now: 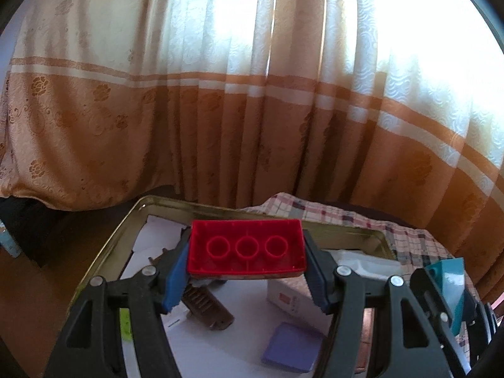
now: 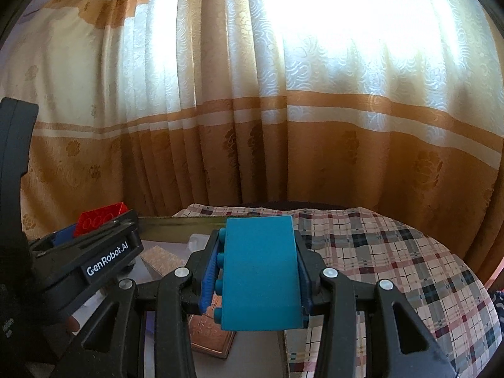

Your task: Organize rigid objects

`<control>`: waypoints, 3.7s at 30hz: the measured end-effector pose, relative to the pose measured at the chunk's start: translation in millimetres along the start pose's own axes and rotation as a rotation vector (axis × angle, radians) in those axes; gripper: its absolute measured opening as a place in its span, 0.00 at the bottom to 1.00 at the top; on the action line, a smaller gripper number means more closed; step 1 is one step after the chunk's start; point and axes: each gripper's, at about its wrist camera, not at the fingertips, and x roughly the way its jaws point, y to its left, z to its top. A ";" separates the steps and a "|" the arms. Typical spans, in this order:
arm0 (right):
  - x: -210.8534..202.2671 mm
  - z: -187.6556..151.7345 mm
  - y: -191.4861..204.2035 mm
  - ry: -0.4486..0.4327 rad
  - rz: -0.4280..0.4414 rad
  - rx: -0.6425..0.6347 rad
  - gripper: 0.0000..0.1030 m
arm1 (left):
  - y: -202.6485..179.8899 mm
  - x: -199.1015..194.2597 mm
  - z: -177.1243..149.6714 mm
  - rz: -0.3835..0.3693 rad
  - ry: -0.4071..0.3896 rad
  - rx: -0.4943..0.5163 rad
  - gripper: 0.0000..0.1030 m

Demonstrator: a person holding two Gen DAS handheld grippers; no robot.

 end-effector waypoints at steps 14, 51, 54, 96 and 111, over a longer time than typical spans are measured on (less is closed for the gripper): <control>2.1 -5.8 14.4 0.011 0.032 -0.055 0.44 | 9.5 1.8 -9.0 0.041 0.021 0.009 0.62; 13.8 -14.0 30.6 0.074 0.088 -0.121 0.44 | 21.5 8.4 -10.6 0.110 0.057 -0.019 0.62; 15.8 -14.1 30.9 0.084 0.101 -0.123 0.55 | 19.8 8.1 -10.4 0.131 0.052 -0.005 0.62; -12.9 -2.6 -39.7 -0.124 -0.122 0.148 0.94 | -8.8 -18.6 -15.4 0.046 -0.108 0.058 0.99; -23.2 -4.6 -40.5 -0.194 -0.119 0.149 0.94 | -5.9 -25.7 -20.2 0.028 -0.126 0.054 0.99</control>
